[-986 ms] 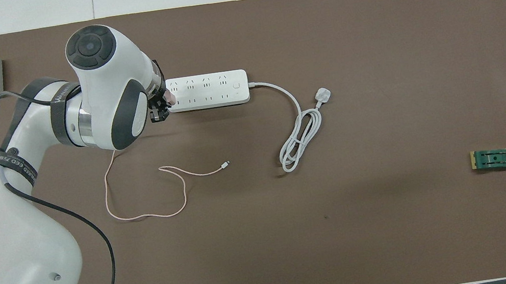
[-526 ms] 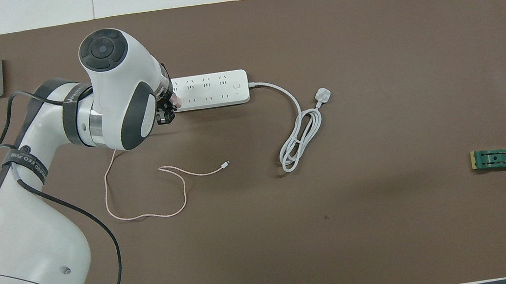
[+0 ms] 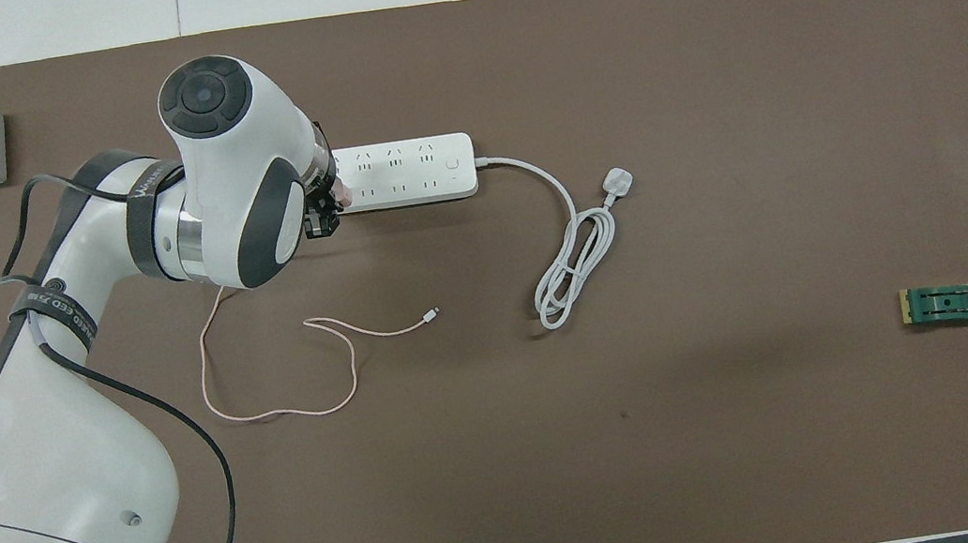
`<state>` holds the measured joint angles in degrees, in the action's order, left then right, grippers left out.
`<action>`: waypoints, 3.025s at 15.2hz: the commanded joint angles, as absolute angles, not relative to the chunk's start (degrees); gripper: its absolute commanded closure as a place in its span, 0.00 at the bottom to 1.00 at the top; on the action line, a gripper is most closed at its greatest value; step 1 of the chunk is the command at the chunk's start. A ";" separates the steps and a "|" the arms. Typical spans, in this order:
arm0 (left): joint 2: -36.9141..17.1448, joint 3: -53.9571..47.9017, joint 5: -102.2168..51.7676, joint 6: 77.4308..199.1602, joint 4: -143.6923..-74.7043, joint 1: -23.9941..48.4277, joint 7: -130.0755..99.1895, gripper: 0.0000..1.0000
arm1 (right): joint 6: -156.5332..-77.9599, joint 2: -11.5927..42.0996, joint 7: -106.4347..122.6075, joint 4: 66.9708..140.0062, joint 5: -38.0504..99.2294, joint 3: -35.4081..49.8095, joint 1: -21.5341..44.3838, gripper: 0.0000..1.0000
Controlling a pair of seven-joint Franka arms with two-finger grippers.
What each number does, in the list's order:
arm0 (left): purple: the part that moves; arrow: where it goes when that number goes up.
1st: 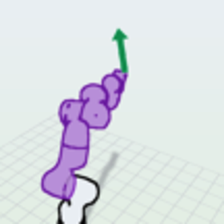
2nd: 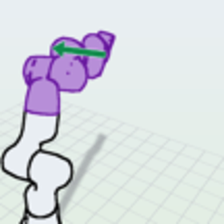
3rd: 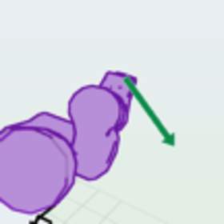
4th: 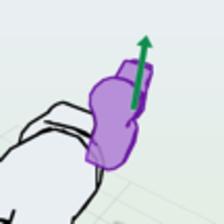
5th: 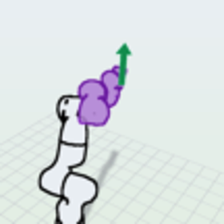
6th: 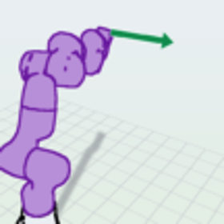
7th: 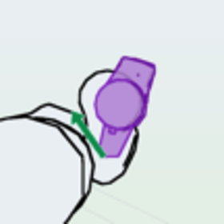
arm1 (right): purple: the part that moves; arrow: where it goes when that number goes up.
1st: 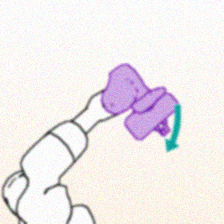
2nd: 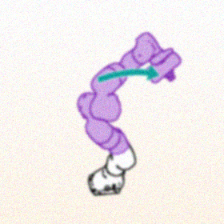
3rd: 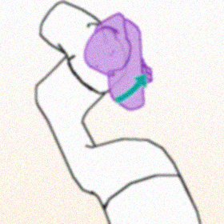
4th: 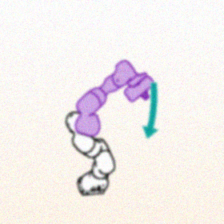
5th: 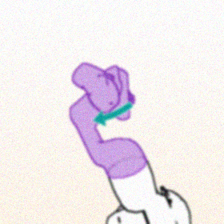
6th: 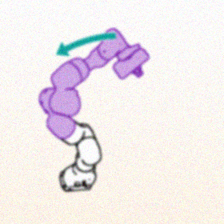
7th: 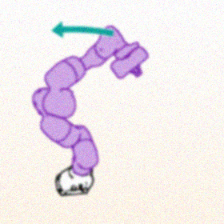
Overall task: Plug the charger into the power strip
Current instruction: 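Push the charger prongs into the strip socket with the left gripper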
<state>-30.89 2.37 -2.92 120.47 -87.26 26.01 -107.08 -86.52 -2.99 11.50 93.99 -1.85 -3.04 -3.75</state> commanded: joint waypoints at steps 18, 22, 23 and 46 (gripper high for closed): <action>-31.91 3.08 -3.60 121.29 -86.48 26.10 -104.68 1.00 | -85.25 -2.64 10.90 93.16 -2.99 -2.55 -4.48 0.00; -31.99 3.08 -3.52 121.38 -86.48 26.19 -104.68 1.00 | -85.25 -2.64 10.90 93.16 -2.99 -2.55 -4.48 0.00; -32.08 3.08 -3.43 121.38 -86.40 26.19 -104.68 1.00 | -85.25 -2.64 10.90 93.16 -2.99 -2.55 -4.48 0.00; -35.51 3.16 -2.90 121.73 -84.73 27.42 -104.85 1.00 | -85.17 -2.72 10.99 93.16 -2.99 -2.55 -4.48 0.00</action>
<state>-32.15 2.84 -2.62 120.78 -86.25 26.05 -105.24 -86.49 -2.99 11.50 93.99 -1.85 -3.03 -3.87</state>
